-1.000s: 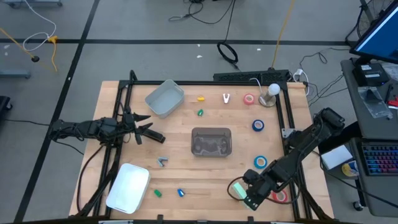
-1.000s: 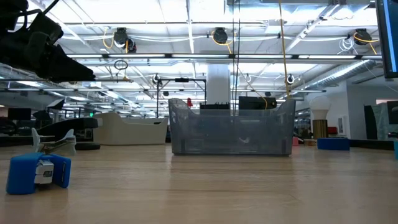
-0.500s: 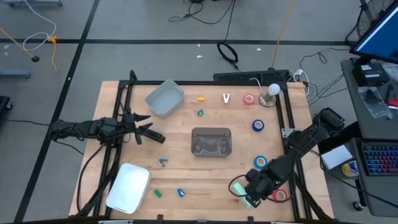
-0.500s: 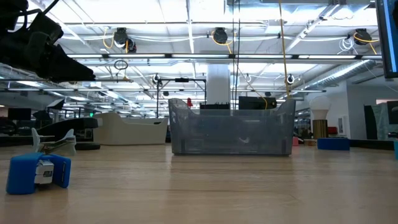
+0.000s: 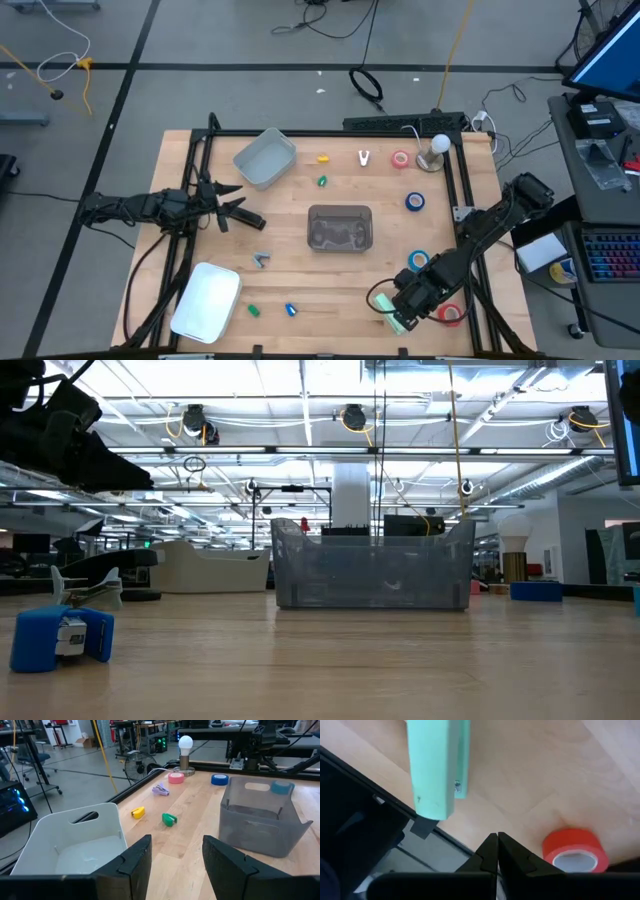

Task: Pick and place Stapler, Stapler remover, tape
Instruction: Put the light green stapler into the gray bin

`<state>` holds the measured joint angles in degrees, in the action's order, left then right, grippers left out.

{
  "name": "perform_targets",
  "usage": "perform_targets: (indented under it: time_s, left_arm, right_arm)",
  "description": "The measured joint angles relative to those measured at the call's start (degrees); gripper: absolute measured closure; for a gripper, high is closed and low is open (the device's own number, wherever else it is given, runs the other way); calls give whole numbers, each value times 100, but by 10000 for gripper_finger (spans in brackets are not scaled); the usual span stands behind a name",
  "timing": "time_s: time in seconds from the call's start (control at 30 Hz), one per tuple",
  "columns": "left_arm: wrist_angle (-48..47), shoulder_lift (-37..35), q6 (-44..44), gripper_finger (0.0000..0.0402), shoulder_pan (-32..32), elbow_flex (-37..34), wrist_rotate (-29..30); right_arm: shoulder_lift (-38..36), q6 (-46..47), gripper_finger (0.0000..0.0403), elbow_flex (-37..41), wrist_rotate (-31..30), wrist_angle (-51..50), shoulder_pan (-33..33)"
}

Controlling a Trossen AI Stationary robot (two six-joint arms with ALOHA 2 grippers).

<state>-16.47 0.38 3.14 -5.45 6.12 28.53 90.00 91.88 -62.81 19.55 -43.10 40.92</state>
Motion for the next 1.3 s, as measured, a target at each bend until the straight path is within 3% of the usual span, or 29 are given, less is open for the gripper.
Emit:
perform_targets:
  time_s: [0.63, 1.3]
  left_arm:
    - [-4, 0, 2, 227, 1, -1, 2]
    - [-5, 0, 5, 227, -1, -1, 5]
  right_arm:
    - [0, -304, 386, 0, 18, 3, -2]
    - [0, -312, 160, 0, 24, -1, 3]
